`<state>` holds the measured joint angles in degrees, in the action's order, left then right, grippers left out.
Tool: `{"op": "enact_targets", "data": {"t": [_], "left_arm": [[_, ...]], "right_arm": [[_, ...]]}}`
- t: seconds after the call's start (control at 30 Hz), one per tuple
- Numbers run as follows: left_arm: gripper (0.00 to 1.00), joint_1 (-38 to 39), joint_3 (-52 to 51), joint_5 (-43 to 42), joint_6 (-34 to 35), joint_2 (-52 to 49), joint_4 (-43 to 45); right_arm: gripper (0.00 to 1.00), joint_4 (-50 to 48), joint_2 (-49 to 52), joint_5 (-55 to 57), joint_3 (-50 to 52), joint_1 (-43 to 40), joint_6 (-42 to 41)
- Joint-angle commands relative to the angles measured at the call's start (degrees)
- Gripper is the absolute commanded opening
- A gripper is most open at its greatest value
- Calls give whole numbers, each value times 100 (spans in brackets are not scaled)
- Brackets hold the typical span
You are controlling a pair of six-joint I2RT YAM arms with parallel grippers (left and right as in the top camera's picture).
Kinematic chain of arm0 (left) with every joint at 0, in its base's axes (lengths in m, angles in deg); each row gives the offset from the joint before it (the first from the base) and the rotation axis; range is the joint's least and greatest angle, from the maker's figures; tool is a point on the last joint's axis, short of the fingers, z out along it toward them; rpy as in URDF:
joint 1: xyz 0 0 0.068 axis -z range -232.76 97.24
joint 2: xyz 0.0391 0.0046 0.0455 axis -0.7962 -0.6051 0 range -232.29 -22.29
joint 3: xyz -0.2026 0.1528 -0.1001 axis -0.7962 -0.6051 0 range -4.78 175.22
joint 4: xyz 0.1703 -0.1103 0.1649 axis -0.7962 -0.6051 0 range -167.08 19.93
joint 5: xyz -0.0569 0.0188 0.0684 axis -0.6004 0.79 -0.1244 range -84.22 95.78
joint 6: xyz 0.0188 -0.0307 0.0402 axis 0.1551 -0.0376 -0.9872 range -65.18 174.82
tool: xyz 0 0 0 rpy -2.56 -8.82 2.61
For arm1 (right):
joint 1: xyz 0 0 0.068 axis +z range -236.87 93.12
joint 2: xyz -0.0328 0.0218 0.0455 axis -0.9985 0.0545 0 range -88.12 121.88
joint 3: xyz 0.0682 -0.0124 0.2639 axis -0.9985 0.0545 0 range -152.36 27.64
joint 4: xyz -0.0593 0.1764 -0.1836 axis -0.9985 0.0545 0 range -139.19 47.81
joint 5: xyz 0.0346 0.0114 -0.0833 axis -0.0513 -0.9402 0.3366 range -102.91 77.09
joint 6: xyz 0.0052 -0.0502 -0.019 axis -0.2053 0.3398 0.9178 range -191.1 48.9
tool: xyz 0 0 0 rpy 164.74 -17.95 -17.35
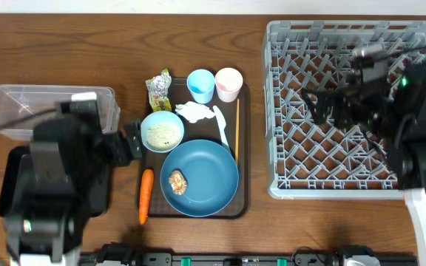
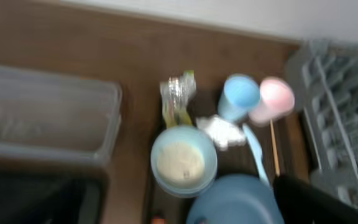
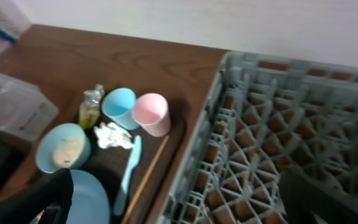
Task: Sort waste into correct bins and load items into the dishwasher rack
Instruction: 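Reach the left gripper to the blue cup on the tray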
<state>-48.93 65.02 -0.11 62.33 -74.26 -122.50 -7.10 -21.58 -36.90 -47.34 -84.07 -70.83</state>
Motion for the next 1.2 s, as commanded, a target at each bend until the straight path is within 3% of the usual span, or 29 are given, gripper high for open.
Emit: {"op": "enact_targets", "data": {"t": [0.0, 0.1, 0.27, 0.4, 0.63, 0.73, 0.87, 1.17], "left_arm": [[98, -22, 614, -214, 7, -732, -457], [98, -28, 656, -271, 81, -1141, -540], [98, -28, 658, -251, 81, -1722, -490], [98, -28, 658, -299, 479, -2109, -560], [98, -22, 658, -723, 608, -2284, -431], [98, -20, 658, -1259, 481, -2297, -57], [98, 94, 675, -1318, 485, -2527, 662], [98, 243, 1764, -1311, 184, -4444, 905]], "right_arm": [[99, -188, 420, -302, -199, -39, -503], [99, -219, 946, -306, -306, 44, -1298], [99, 415, 2000, 411, -1029, 662, -1283], [99, 1064, 2922, 1445, -2070, 1357, -1086], [99, 782, 4113, 1915, -2990, 1976, -1003], [99, 811, 4186, 1954, -3003, 2026, -1003], [99, 984, 4041, 2122, -3003, 1952, -1008], [99, 1700, 3171, 2094, -3003, 1078, -1294]]}}
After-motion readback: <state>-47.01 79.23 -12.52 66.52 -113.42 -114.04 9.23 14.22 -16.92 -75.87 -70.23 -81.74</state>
